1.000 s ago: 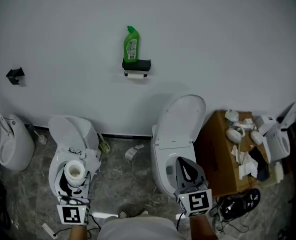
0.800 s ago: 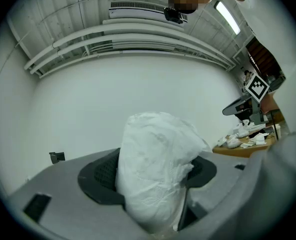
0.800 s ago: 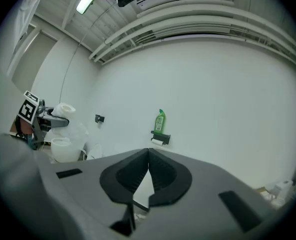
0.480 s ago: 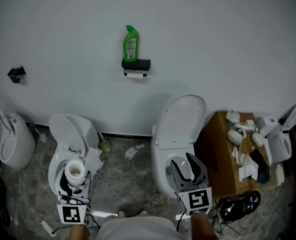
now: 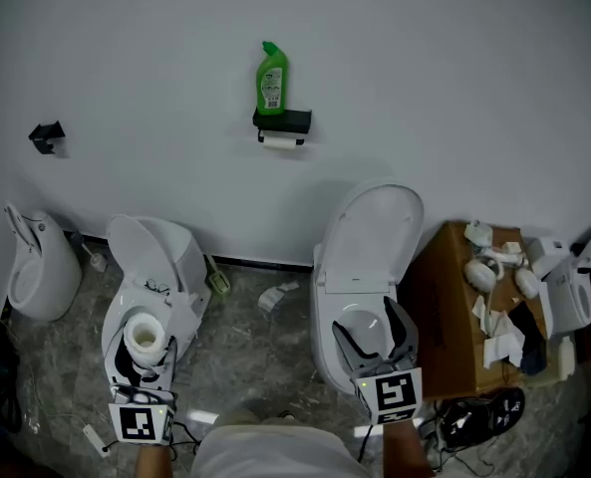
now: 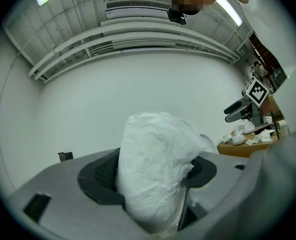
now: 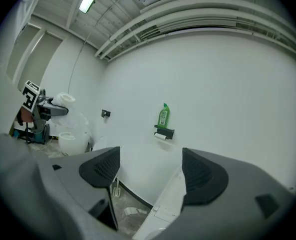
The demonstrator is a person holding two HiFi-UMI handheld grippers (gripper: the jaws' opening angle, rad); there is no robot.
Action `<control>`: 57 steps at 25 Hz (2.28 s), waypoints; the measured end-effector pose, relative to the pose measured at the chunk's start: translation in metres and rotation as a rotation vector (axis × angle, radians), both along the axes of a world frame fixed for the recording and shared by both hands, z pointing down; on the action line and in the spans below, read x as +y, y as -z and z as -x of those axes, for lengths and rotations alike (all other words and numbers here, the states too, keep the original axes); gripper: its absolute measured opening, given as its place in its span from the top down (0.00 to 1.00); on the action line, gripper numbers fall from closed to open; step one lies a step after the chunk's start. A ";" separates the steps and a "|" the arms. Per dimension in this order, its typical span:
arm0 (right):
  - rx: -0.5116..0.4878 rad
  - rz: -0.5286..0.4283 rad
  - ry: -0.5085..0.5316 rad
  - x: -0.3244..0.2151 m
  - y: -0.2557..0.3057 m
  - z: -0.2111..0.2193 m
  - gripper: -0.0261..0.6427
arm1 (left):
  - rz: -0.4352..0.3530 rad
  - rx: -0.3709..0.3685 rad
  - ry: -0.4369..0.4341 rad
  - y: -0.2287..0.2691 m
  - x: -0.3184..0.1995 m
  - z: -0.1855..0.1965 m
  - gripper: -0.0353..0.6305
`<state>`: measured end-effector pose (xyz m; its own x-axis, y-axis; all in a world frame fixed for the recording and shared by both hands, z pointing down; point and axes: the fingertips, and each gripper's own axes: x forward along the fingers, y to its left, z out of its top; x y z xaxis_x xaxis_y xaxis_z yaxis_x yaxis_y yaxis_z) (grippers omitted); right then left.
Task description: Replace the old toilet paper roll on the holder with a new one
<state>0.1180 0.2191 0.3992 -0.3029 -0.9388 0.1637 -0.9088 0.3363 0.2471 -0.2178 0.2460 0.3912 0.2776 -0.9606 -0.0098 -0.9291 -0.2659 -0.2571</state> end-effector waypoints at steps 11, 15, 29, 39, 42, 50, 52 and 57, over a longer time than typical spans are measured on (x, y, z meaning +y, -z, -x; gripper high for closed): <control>0.031 0.042 0.029 -0.027 -0.018 0.006 0.43 | 0.014 0.012 -0.005 -0.015 -0.033 -0.005 0.47; 0.072 0.050 0.029 -0.055 -0.024 0.013 0.43 | 0.029 0.043 -0.035 -0.029 -0.083 -0.006 0.47; 0.156 0.143 -0.035 -0.236 -0.018 0.069 0.43 | 0.083 0.190 -0.247 -0.041 -0.291 -0.012 0.47; 0.215 0.198 -0.075 -0.298 -0.025 0.078 0.43 | 0.092 0.234 -0.340 -0.039 -0.378 -0.022 0.47; 0.194 0.198 -0.068 -0.318 -0.025 0.074 0.43 | 0.098 0.218 -0.341 -0.040 -0.389 -0.029 0.47; 0.288 0.133 0.039 -0.383 -0.031 0.072 0.43 | 0.041 0.186 -0.226 -0.020 -0.407 -0.028 0.47; 0.343 0.120 0.070 -0.404 -0.035 0.074 0.43 | 0.041 0.172 -0.202 -0.017 -0.411 -0.029 0.47; 0.391 0.153 0.161 -0.450 -0.055 0.086 0.43 | 0.028 0.151 -0.134 -0.009 -0.415 -0.030 0.47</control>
